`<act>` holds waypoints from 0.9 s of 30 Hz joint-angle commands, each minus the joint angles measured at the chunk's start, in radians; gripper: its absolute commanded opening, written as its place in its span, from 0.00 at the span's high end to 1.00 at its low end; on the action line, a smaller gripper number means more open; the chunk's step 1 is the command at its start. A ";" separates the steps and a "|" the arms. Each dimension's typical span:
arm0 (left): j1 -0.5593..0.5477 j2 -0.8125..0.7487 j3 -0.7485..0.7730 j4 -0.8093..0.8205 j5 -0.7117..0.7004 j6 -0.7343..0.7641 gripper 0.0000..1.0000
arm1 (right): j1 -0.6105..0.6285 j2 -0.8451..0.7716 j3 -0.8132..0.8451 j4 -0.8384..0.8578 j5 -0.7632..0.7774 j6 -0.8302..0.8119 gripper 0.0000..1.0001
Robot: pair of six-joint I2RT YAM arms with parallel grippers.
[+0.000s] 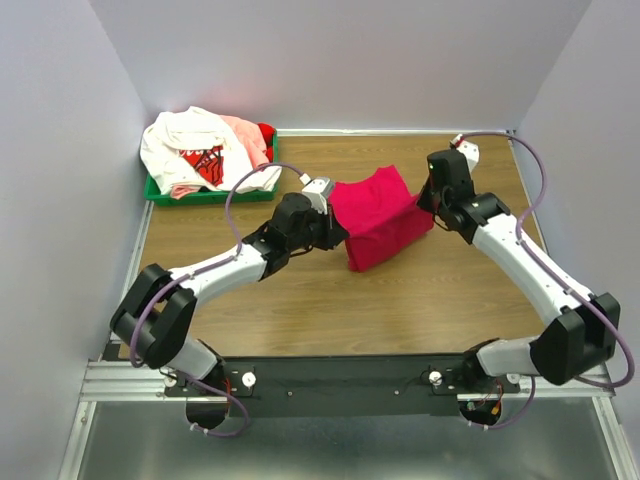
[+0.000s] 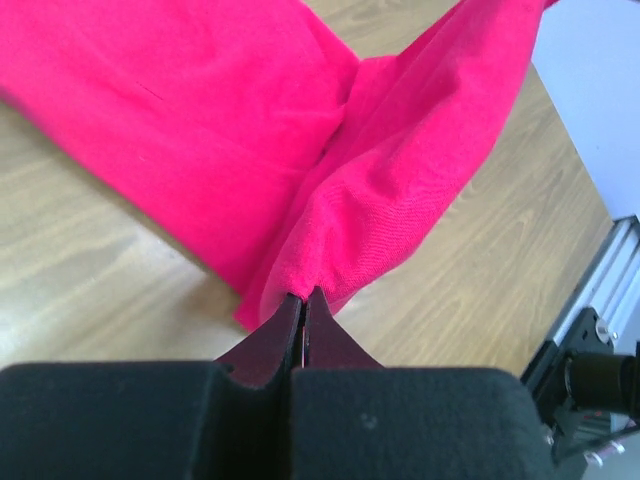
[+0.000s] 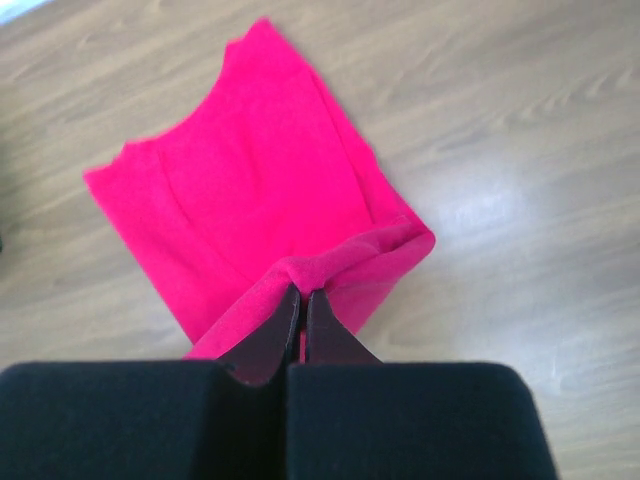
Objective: Fold and stack the t-shirts
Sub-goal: Fold the tshirt
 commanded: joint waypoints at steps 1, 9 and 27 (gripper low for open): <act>0.061 0.059 0.072 0.064 0.094 0.042 1.00 | -0.002 0.094 0.109 0.072 0.103 -0.058 1.00; 0.187 0.243 0.243 0.085 0.194 0.054 1.00 | -0.042 0.344 0.322 0.121 0.098 -0.113 1.00; 0.377 0.591 0.506 0.053 0.300 0.047 1.00 | -0.117 0.895 0.790 0.135 -0.023 -0.176 1.00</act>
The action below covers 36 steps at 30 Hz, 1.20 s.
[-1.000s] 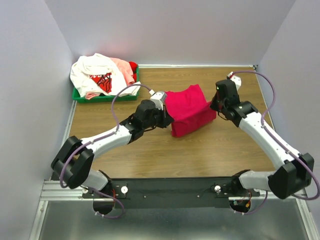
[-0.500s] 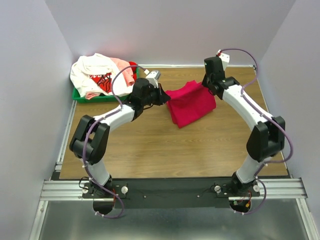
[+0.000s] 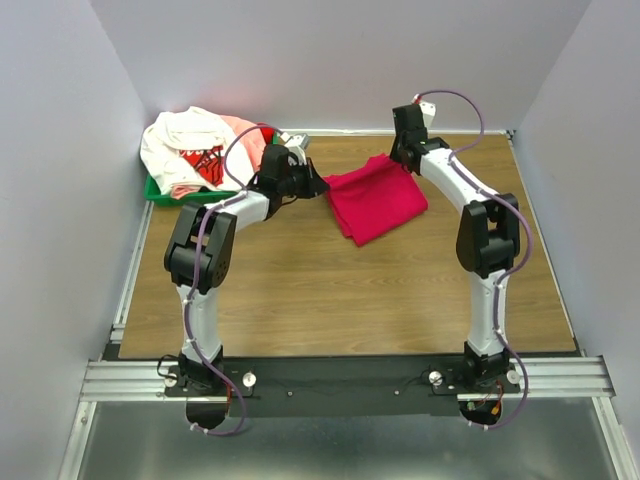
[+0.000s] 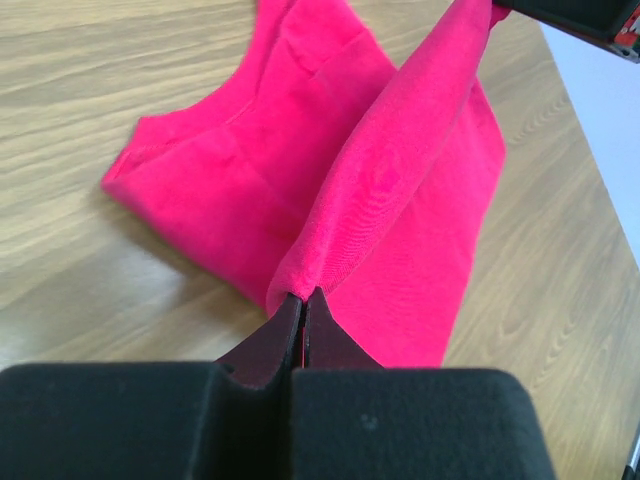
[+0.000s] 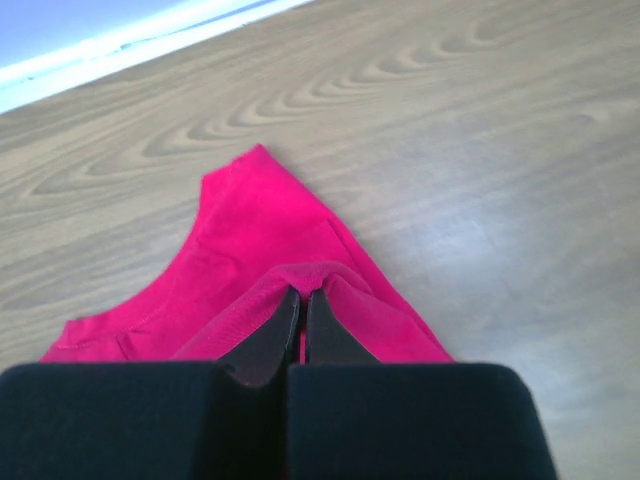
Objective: Fold and stack the t-shirts
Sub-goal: Fold the tshirt, then neatly place the folded tshirt to the corner
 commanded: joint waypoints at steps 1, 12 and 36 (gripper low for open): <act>0.037 0.052 0.051 -0.017 0.016 -0.003 1.00 | -0.018 0.092 0.113 0.017 -0.023 -0.036 1.00; 0.034 0.054 0.163 -0.064 -0.030 0.030 0.36 | -0.084 0.064 0.108 0.019 -0.176 -0.068 0.10; -0.064 0.138 0.128 -0.208 -0.147 0.103 0.35 | -0.291 0.124 -0.059 0.046 -0.925 -0.330 0.02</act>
